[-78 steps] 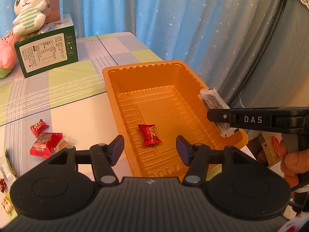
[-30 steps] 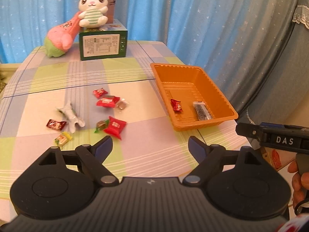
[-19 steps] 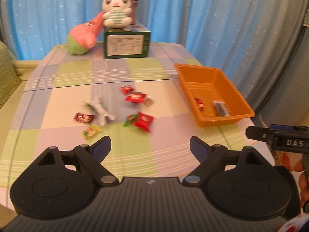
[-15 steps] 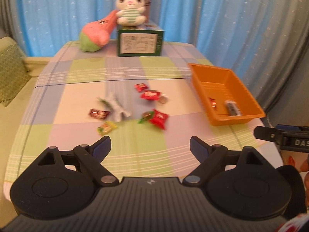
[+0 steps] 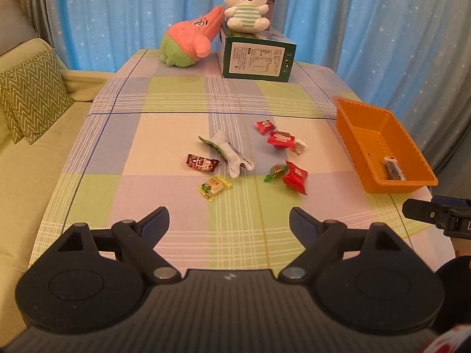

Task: Organize snacks
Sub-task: 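Withdraw both tools from the tray back over the candies, then grasp the yellow-green candy with the left tool while the right tool grasps the large red packet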

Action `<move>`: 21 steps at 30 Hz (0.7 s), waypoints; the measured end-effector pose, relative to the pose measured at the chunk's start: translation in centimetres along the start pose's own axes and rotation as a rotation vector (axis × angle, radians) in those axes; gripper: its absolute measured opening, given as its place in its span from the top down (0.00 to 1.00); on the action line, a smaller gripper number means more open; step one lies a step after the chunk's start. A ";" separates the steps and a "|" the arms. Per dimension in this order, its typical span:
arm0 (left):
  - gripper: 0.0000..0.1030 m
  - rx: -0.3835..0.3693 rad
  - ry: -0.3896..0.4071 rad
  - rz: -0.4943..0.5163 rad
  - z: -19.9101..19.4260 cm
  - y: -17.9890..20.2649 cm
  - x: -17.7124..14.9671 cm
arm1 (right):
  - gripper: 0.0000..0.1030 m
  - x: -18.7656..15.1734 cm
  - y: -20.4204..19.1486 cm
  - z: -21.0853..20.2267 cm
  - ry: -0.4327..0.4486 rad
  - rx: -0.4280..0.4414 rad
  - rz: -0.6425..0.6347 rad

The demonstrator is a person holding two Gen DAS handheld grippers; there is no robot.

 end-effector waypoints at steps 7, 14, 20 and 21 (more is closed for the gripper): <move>0.17 -0.033 -0.031 0.039 2.7 -1.2 0.6 | 0.15 0.5 -1.0 2.8 -0.021 0.017 0.009; 0.25 -0.078 -0.085 0.094 7.2 -2.5 1.3 | 0.15 1.3 -1.4 6.3 -0.039 0.025 0.044; 0.37 -0.098 -0.124 0.192 11.3 -3.2 1.9 | 0.24 1.8 -1.8 9.7 -0.064 0.032 0.061; 0.40 -0.104 -0.127 0.205 12.0 -3.3 2.0 | 0.26 1.8 -1.9 10.3 -0.071 0.033 0.064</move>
Point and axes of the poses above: each gripper's, at about its wrist camera, not at the fingertips, and z roughly the way its jaws point, y to its right, x to its top, the point moved 3 cm from there along z, roughly the way its jaws point, and after that the axes turned 2 degrees about z, right-handed, at the moved point
